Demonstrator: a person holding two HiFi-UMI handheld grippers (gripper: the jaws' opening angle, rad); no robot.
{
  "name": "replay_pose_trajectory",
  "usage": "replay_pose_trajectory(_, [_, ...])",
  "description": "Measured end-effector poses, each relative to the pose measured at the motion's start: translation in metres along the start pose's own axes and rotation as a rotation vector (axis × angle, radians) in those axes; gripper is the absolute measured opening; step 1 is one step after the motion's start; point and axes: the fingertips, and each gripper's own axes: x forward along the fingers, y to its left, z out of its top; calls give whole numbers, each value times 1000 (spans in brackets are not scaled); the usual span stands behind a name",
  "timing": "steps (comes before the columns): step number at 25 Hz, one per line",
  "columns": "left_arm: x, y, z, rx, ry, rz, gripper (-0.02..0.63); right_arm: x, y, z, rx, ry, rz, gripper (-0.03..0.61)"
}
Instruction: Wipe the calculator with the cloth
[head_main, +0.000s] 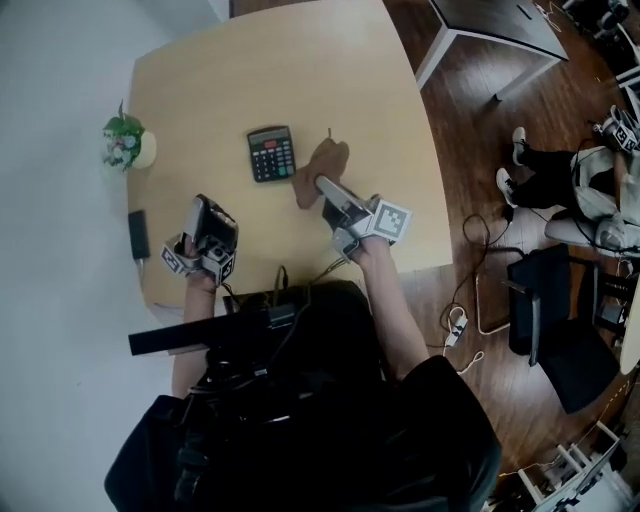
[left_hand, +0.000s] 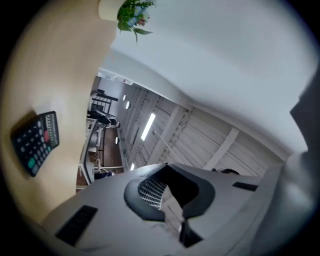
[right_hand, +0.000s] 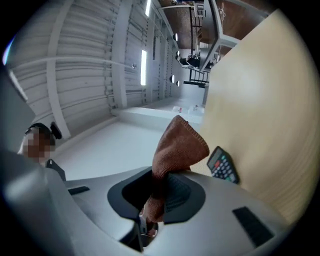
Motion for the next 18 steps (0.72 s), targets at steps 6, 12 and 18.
replay_pose_trajectory(6, [32, -62, -41, 124, 31, -113, 0, 21, 84, -7, 82, 34, 294, 48])
replay_pose_trajectory(12, [30, -86, -69, 89, 139, -204, -2, -2, 147, 1, 66, -42, 439, 49])
replay_pose_trajectory(18, [41, -133, -106, 66, 233, -245, -2, -40, 191, -14, -99, -102, 389, 48])
